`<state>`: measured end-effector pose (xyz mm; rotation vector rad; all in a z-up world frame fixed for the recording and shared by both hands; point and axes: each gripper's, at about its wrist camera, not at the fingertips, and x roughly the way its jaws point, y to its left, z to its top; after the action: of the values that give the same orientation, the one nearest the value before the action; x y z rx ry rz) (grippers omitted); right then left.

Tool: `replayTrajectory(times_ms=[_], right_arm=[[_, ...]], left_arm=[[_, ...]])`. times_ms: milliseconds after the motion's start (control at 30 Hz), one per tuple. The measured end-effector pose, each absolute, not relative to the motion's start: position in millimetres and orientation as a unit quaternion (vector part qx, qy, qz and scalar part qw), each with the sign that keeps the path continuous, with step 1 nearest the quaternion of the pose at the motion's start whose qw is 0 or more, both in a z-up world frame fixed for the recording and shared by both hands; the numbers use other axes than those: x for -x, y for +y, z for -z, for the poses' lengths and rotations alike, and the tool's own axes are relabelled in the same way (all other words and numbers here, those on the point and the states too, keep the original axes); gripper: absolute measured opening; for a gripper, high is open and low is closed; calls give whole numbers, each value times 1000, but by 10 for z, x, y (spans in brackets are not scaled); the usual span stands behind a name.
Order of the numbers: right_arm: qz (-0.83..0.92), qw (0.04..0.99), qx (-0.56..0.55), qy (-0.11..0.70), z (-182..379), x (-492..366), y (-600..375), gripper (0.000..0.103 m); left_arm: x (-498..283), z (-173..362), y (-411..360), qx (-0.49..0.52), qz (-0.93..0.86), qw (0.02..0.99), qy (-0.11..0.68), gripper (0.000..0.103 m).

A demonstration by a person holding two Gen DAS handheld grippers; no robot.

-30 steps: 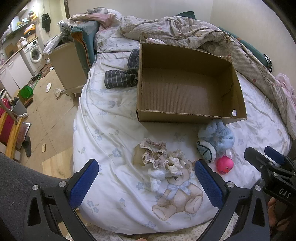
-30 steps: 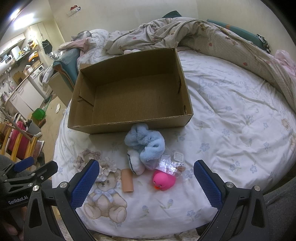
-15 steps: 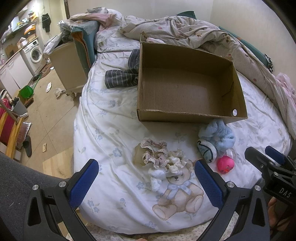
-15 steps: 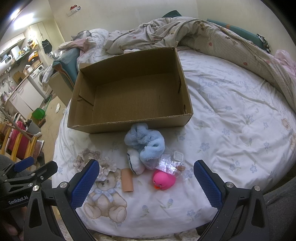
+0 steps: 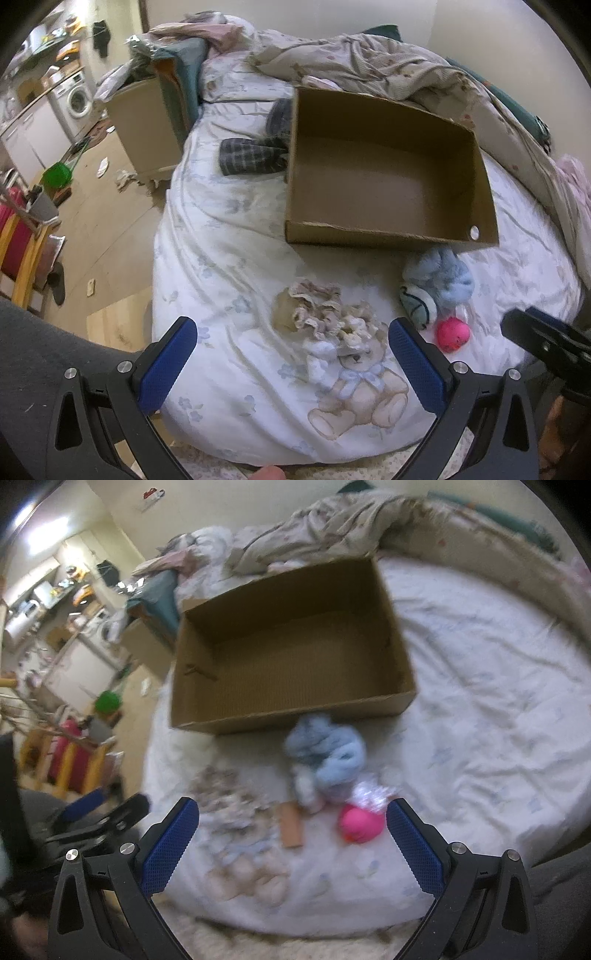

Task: Organize soft objects
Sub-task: 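Lower the right gripper onto the peach foam tube and close it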

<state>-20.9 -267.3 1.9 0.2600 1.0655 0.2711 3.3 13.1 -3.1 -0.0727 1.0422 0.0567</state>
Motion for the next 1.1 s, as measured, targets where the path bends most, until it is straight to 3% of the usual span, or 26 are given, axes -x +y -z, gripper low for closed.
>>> replayTrajectory(times_ms=[167, 233, 367, 433, 733, 767, 833, 933, 1100], right_arm=[[-153, 799, -130, 567, 128, 93, -2615, 101], [-167, 775, -132, 596, 256, 40, -2569, 87], [-180, 728, -125, 649, 594, -41, -2361, 75], [-170, 719, -105, 666, 769, -94, -2257, 55], [-126, 723, -31, 678, 1215, -222, -1959, 49], [-124, 724, -28, 677, 1220, -213, -1950, 45], [-127, 730, -21, 672, 1218, -214, -1935, 24], [-135, 726, -35, 674, 1183, -250, -1973, 10], [-171, 717, -62, 672, 940, -204, -2095, 9]], left_arm=[[-80, 32, 272, 70, -34, 858, 509, 103], [-104, 32, 332, 79, -43, 854, 512, 103], [-151, 40, 431, 91, -59, 848, 519, 103], [-178, 62, 475, 99, -62, 844, 524, 103], [-225, 108, 469, 83, -69, 841, 531, 103], [-227, 114, 474, 84, -68, 841, 530, 103], [-244, 128, 486, 88, -67, 838, 534, 103], [-264, 135, 501, 94, -67, 834, 540, 103], [-369, 119, 510, 99, -57, 821, 559, 103]])
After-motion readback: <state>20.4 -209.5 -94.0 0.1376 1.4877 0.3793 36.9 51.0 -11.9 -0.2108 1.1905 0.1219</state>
